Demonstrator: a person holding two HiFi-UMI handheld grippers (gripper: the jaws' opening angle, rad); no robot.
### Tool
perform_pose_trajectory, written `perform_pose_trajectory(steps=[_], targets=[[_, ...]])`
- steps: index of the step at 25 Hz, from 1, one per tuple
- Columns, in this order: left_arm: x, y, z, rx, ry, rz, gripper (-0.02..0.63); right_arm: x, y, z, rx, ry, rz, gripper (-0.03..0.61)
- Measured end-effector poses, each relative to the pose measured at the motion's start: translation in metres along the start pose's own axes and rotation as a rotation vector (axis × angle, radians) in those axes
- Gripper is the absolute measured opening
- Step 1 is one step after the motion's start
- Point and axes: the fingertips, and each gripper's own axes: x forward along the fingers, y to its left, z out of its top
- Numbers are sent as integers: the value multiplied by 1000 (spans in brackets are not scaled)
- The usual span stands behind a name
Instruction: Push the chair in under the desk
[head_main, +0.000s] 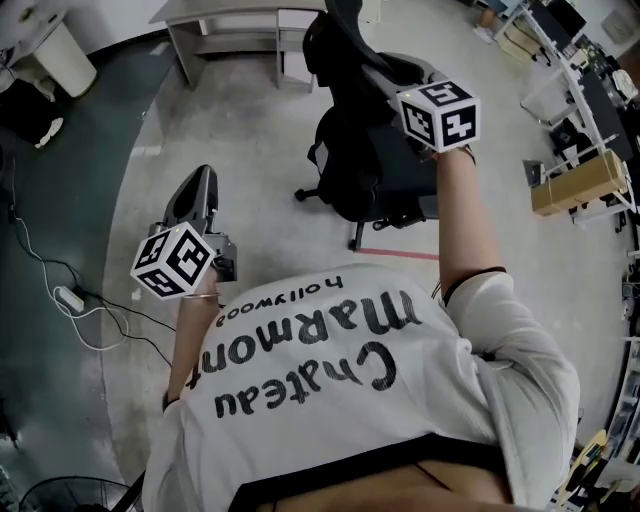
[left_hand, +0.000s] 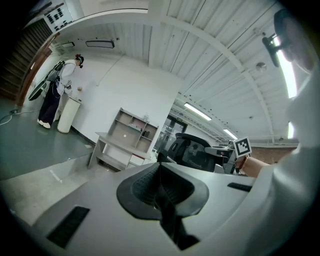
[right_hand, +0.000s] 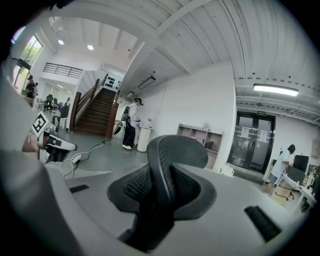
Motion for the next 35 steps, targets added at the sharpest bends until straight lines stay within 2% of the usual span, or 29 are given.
perform_pose_trajectory(steps=[5,8,13,18,22,29,32,35], targets=[[10,-37,-23,-4,40,-63,18,-51,3,-16,-60,-16,73,124],[14,-57,-35,-10,59,-86,18,-77,3,-24,-97,-46,145,124],[21,-92,-51,-17,84,-121,18,-130,-9,-42,-122,-71,277,135],[23,-119,-53,-3,89,-144,18,-175,-36,-58,-105,-92,349,164],[30,-137,-53,15,98,-160,18,-207,-66,-72,-57,-64,329,189],[54,-167,-58,43,133,-252,18,-237,-107,-95,-94,38,201,207],[64,-182,-54,84,134,-350,18,-243,-120,-101,-111,97,155,209],[74,-206,-45,209,137,-490,20,-250,-134,-107,-132,145,97,206]])
